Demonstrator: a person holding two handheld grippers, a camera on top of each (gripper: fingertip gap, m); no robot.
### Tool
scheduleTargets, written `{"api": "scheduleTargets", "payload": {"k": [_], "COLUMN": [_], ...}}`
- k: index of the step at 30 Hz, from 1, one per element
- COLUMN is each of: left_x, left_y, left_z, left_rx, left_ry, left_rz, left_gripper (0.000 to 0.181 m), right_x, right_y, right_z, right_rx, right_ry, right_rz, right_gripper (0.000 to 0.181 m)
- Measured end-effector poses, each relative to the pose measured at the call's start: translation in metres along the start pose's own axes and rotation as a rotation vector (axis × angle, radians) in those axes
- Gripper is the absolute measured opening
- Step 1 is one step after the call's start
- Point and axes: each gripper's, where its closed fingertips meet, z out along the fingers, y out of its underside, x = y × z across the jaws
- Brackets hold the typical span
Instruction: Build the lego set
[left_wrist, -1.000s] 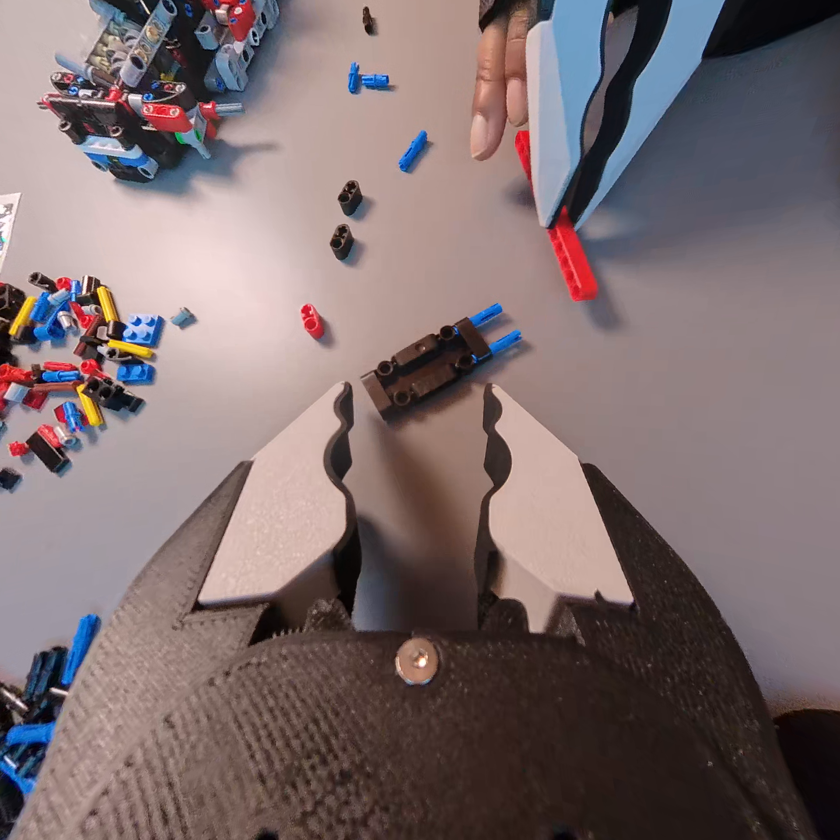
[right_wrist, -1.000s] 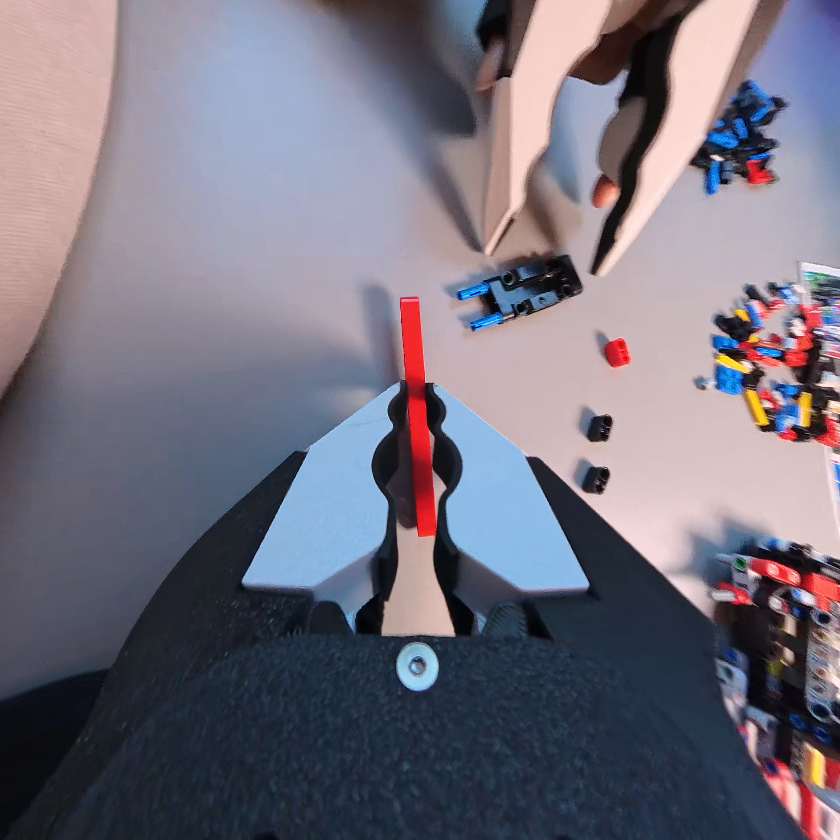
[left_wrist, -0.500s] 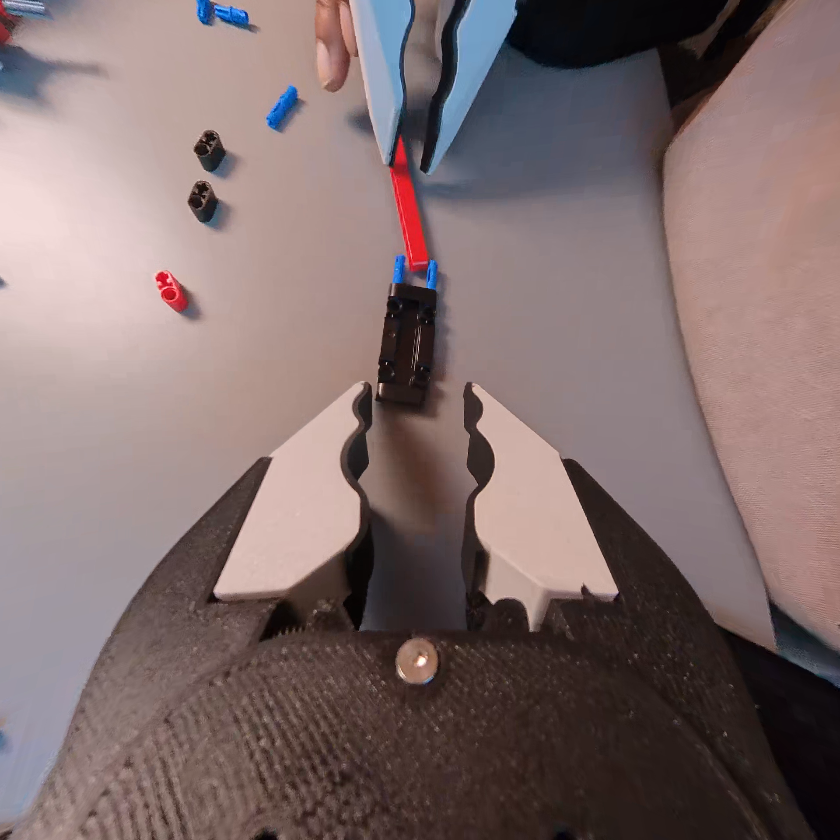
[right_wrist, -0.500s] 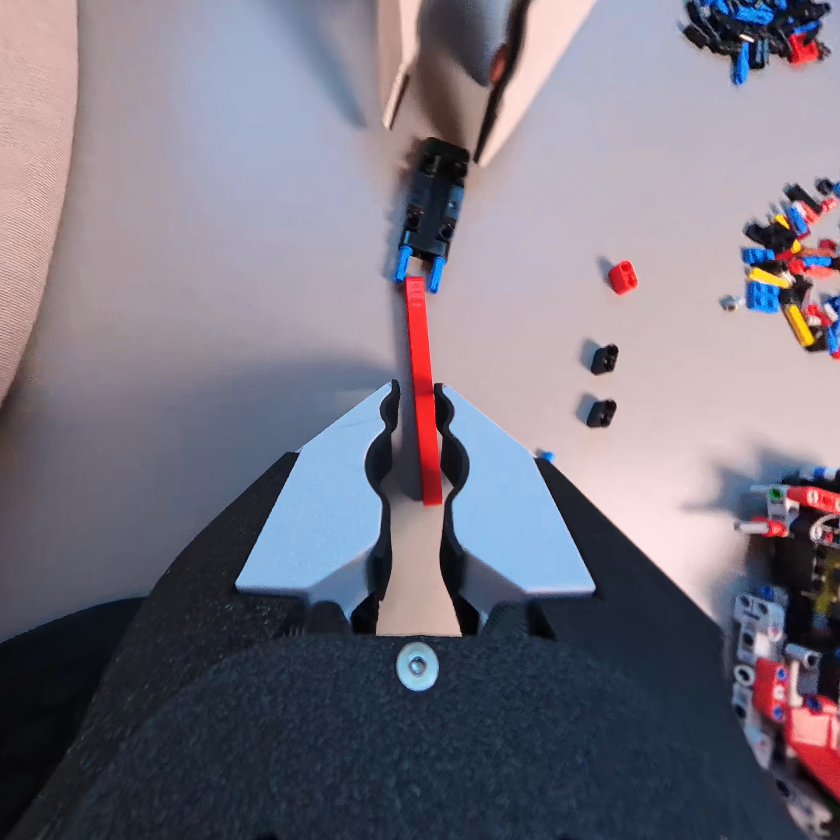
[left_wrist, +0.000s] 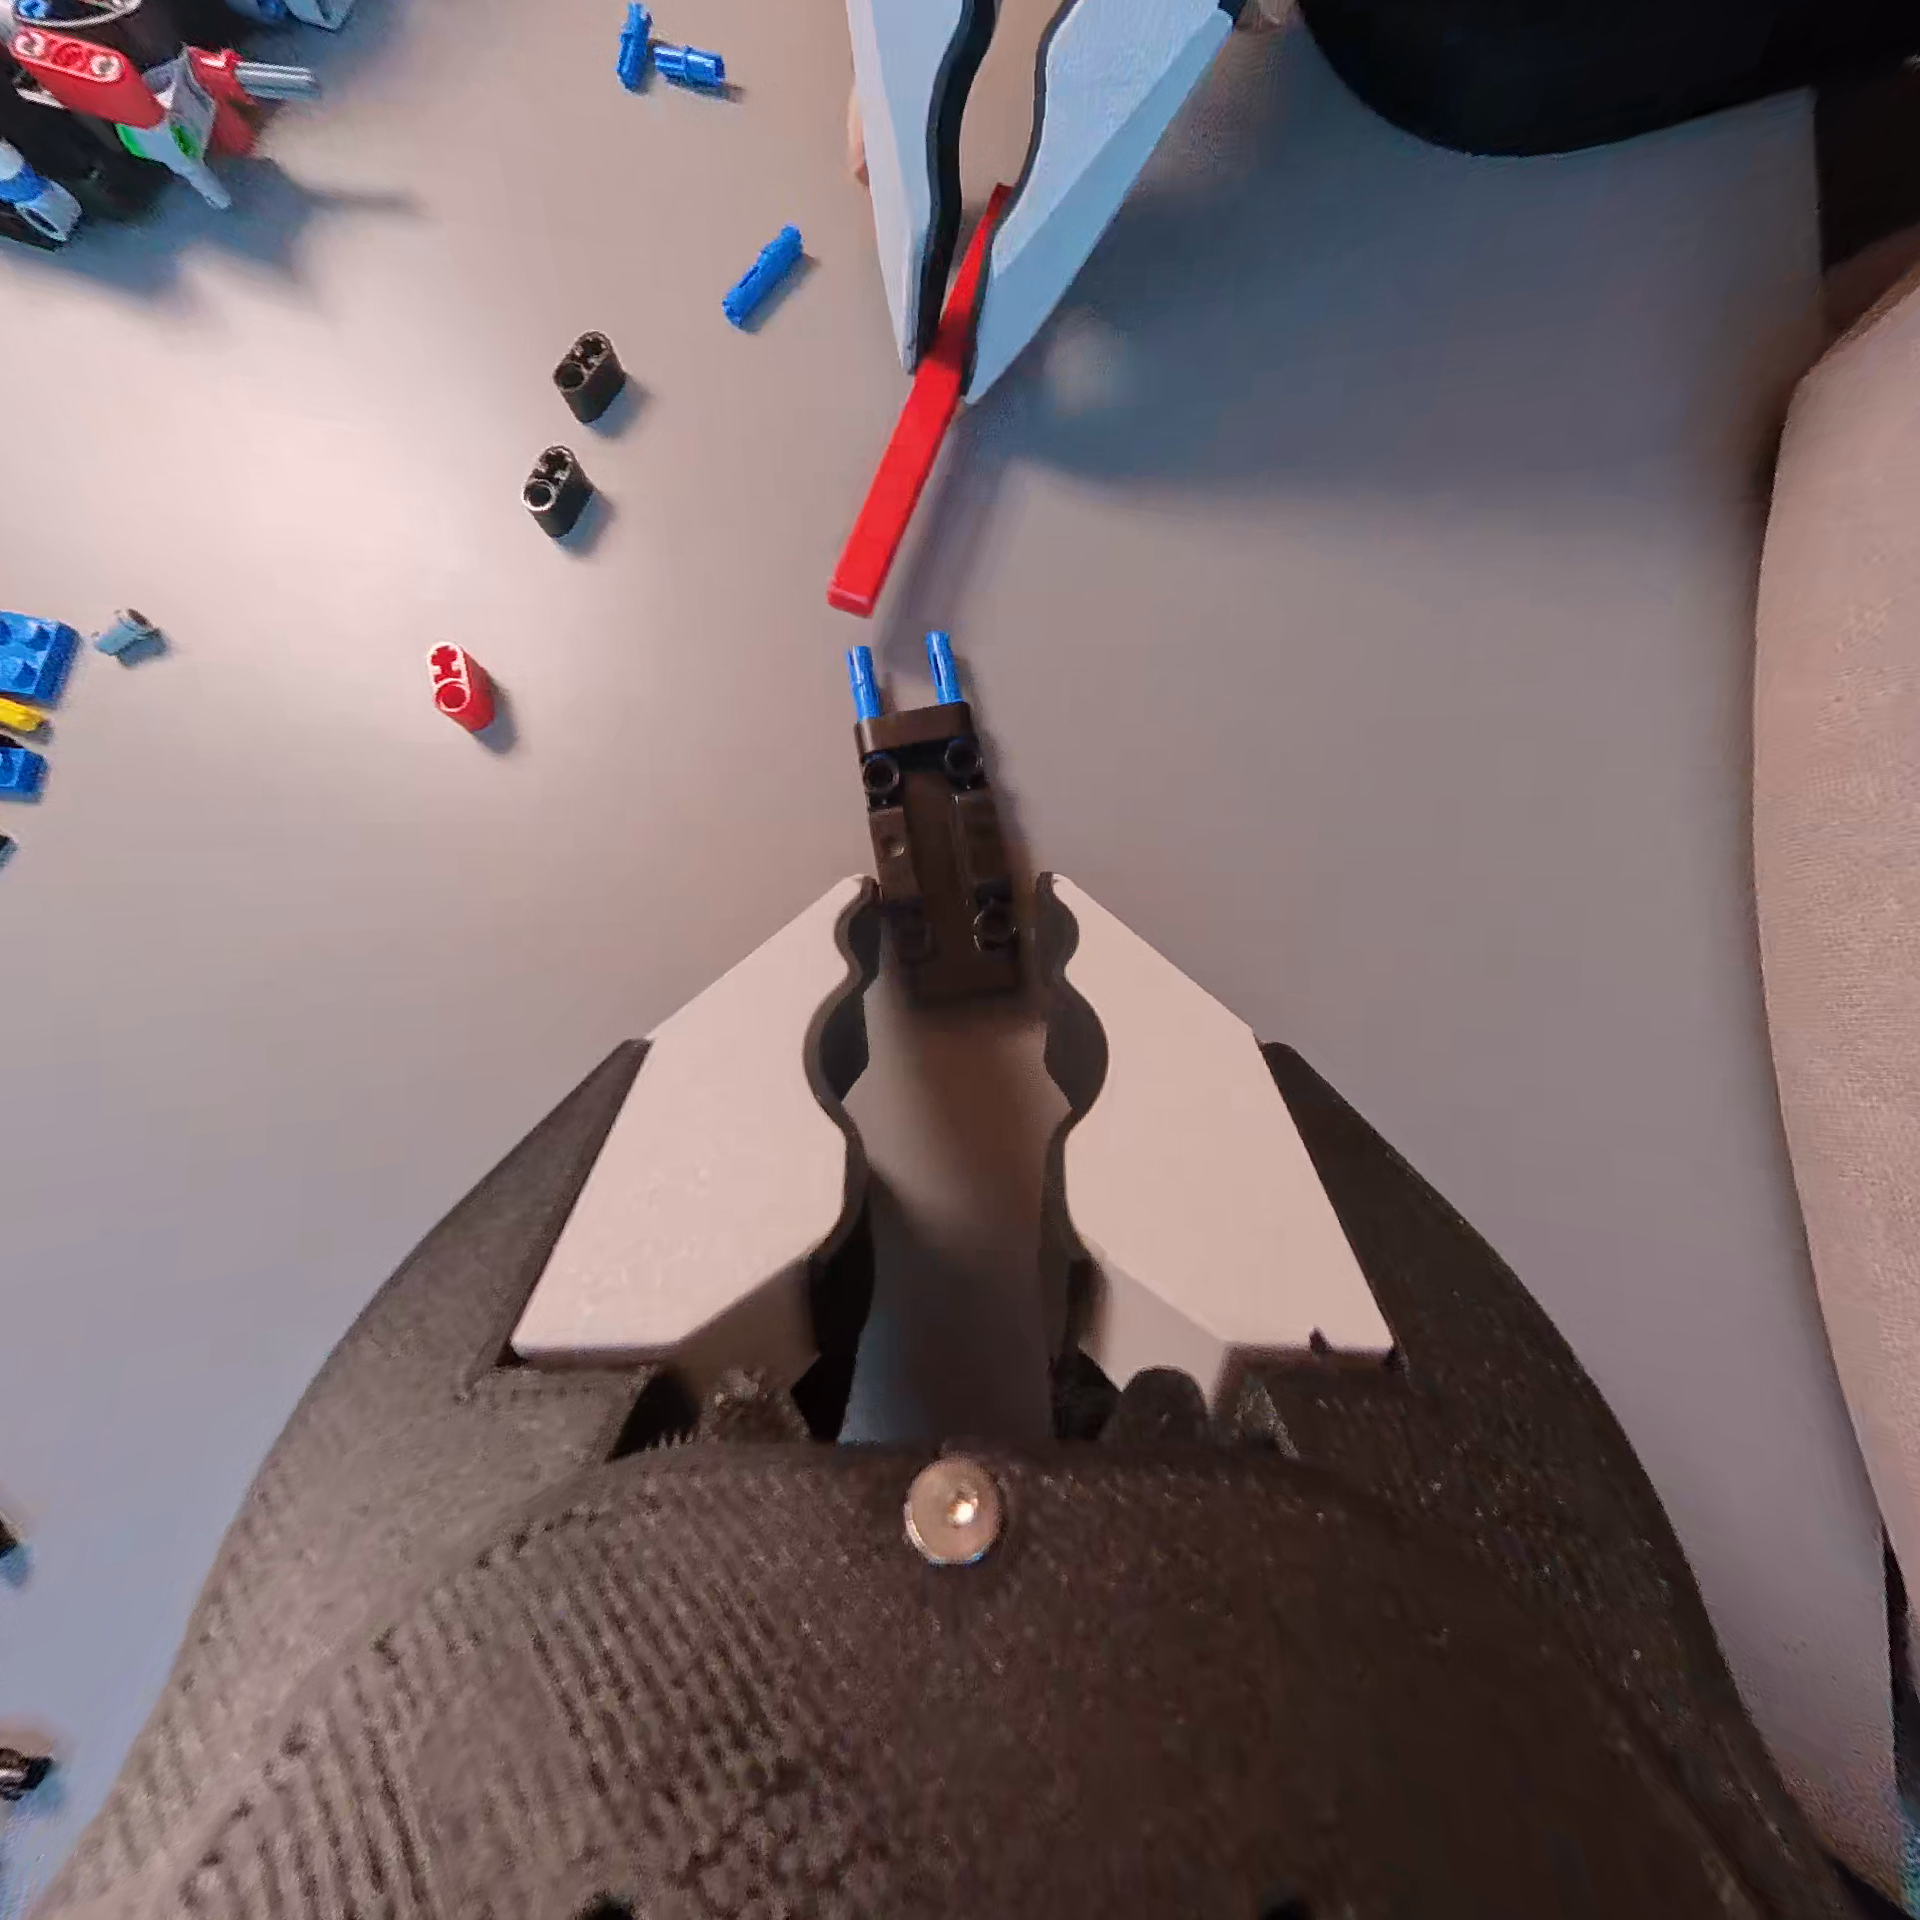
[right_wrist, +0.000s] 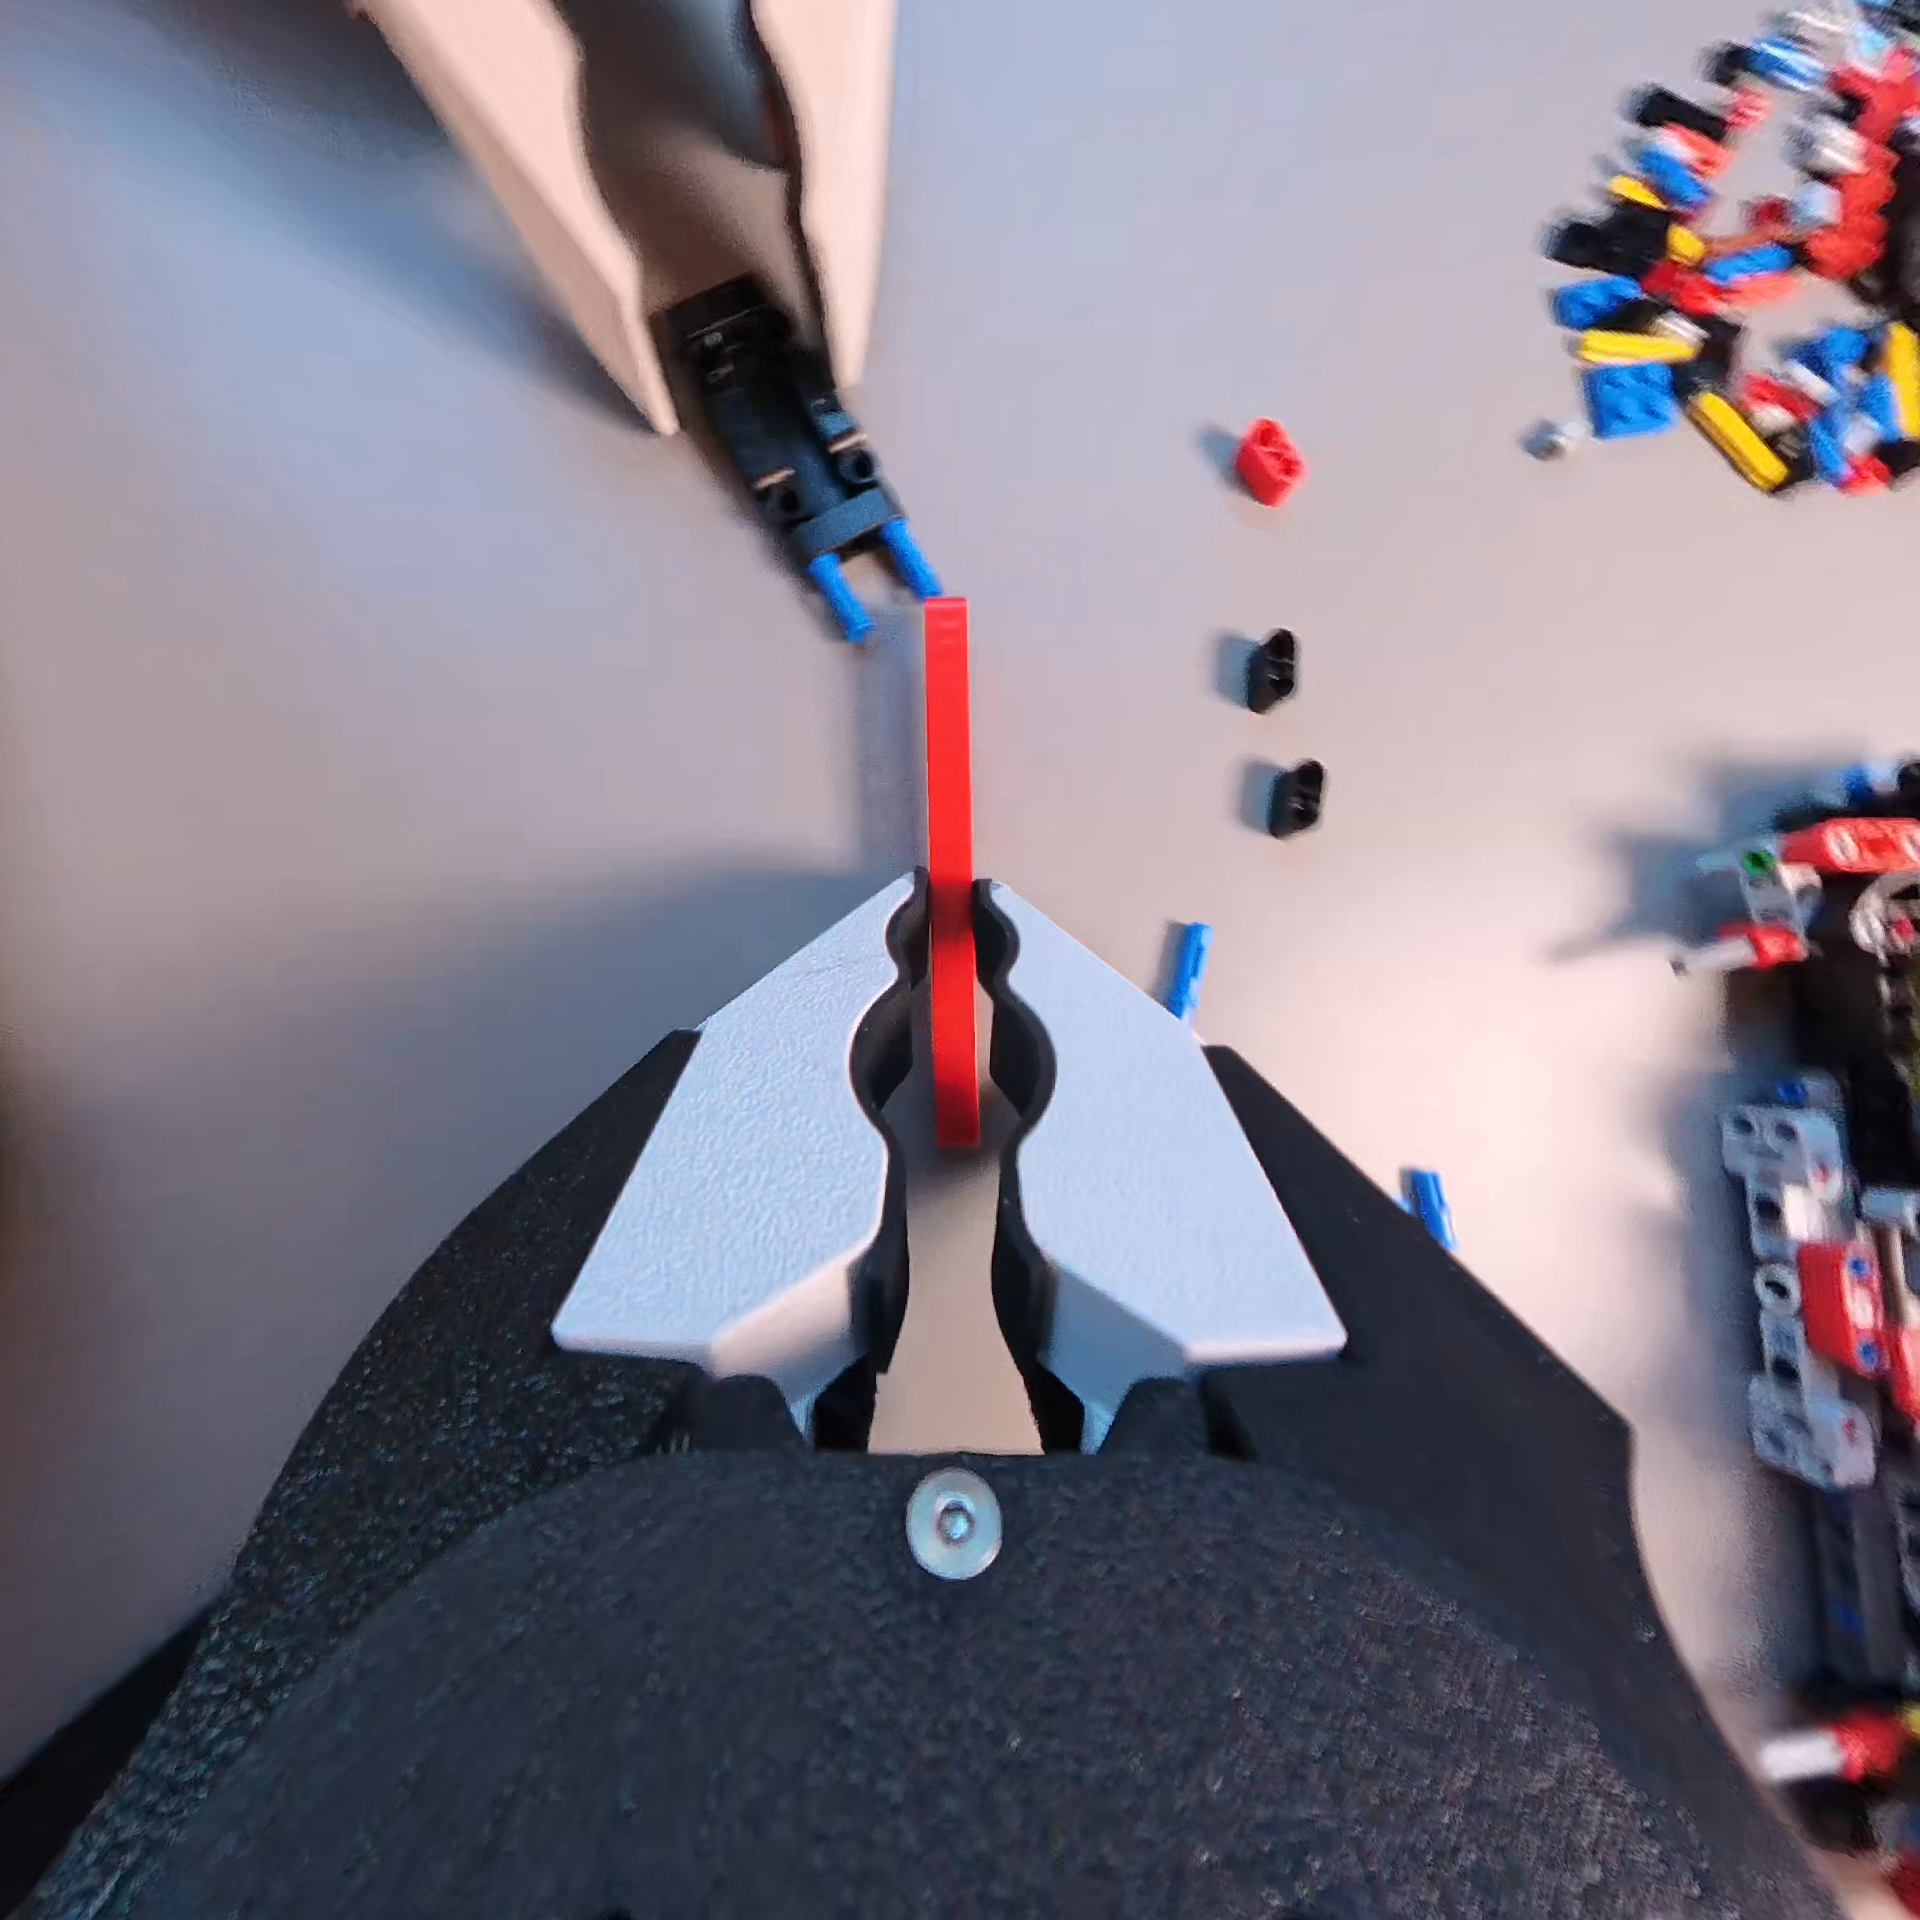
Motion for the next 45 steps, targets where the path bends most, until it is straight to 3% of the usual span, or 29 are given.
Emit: {"api": "scheduleTargets", "payload": {"k": [7,11,16,23,45], "left_x": [-0.017,-0.029,-0.053,-0.072,-0.069], "left_y": [-0.009,-0.028,-0.038,-0.024,-0.004], "left_z": [0.004,-0.006,-0.015,-0.017,-0.015], "left_rx": [0.043,0.14,0.203,0.137,0.023], "left_ry": [-0.15,-0.226,-0.248,-0.347,-0.348], "left_rz": [-0.131,-0.139,-0.276,-0.286,-0.325], "left_gripper": [0.023,0.023,0.023,0.022,0.022], "right_x": [0.023,0.036,0.053,0.055,0.039], "right_y": [-0.001,-0.017,-0.032,-0.044,-0.053], "right_z": [-0.004,-0.001,0.009,0.02,0.03], "right_rx": [0.049,0.118,0.162,0.135,-0.019], "right_ry": [0.165,0.184,0.138,0.12,0.238], "right_rz": [0.228,0.348,0.483,0.478,0.25], "right_gripper": [0.005,0.005,0.005,0.005,0.005]}}
